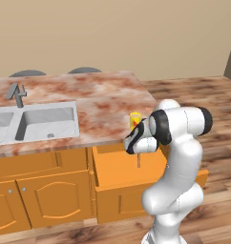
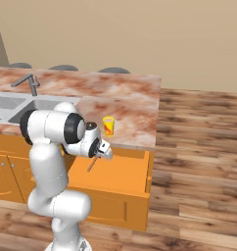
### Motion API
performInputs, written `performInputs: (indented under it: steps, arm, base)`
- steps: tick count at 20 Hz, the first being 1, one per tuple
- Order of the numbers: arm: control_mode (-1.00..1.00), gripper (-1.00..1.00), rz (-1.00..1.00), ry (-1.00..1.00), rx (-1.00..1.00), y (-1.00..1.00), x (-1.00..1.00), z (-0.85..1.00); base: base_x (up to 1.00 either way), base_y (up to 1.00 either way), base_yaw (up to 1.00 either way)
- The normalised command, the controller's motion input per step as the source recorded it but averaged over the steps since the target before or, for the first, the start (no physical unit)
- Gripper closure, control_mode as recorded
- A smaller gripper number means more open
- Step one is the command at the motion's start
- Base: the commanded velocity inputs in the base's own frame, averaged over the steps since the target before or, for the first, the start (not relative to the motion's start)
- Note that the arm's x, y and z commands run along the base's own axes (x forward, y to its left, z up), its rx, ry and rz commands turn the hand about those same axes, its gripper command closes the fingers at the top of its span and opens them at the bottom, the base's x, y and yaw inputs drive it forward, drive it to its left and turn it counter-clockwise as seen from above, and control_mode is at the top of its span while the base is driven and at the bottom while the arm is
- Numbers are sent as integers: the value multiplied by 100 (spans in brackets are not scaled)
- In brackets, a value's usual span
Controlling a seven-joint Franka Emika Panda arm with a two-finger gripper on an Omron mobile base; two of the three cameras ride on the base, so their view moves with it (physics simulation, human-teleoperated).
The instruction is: Pick up the straw from the left drawer and put it inside the smoothie cup.
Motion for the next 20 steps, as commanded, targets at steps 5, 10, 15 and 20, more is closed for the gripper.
performInputs:
  steps: [5,10,15,20]
  arm:
    - [-100,100,6,-29,1,-2,-2,100]
    - [-100,100,15,-32,7,-1,0,99]
    - [-100,100,17,-27,5,0,0,83]
    - [-100,100,15,-21,1,-1,5,61]
  base:
    - [0,0,0]
    - [0,0,0]
    - [0,0,0]
    - [0,0,0]
